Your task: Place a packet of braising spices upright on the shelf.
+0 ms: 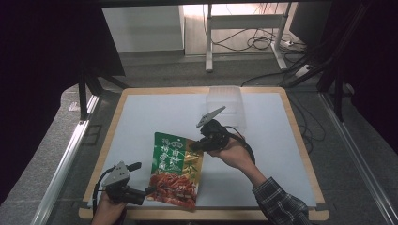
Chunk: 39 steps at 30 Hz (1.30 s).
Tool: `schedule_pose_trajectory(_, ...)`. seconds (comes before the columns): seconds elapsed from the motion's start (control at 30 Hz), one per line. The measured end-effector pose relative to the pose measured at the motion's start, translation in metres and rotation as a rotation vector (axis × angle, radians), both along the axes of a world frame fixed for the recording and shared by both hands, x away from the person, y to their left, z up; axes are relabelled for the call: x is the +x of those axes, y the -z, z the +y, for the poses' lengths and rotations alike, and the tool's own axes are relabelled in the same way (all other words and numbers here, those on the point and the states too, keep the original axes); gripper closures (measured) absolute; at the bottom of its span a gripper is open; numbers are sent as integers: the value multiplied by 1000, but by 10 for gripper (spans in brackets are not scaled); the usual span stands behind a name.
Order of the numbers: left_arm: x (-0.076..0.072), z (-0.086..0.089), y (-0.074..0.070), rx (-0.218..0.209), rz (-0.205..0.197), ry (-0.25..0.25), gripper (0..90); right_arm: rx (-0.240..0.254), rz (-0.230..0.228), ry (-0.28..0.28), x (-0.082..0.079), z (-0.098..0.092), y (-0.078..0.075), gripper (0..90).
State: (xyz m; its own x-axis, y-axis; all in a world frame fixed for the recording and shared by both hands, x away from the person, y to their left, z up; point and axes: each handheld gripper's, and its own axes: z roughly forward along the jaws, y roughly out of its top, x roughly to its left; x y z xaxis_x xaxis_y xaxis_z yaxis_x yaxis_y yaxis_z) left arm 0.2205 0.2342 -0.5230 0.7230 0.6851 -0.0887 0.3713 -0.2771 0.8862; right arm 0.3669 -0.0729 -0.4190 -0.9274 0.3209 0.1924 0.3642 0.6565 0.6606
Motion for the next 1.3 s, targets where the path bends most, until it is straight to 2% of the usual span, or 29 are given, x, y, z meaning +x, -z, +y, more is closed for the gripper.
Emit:
schedule_pose_trajectory(0.2,0,0,0,1,1,0,0,37,-13,14,0,-7,-19,895)
schedule_pose_trajectory(0.23,0,0,0,1,0,1,0,46,-17,26,1,-9,-27,895)
schedule_pose_trajectory(0.37,0,-1,0,4,1,1,0,54,-28,35,1,-11,-36,895)
schedule_pose_trajectory(0.47,0,-1,0,6,-1,2,0,65,-52,36,2,-11,-50,895)
schedule_pose_trajectory(0.7,1,0,0,11,-3,4,0,65,-101,47,3,-7,-64,896)
schedule_pose_trajectory(0.87,0,0,0,9,-1,5,0,74,-137,88,13,-5,-73,896)
schedule_pose_trajectory(0.9,1,0,0,10,-2,5,0,92,-150,104,18,-5,-77,896)
schedule_pose_trajectory(1.0,1,0,0,6,-1,4,0,111,-154,129,25,-6,-83,896)
schedule_pose_trajectory(1.3,1,-1,1,-2,1,4,0,107,-170,176,48,-6,-91,896)
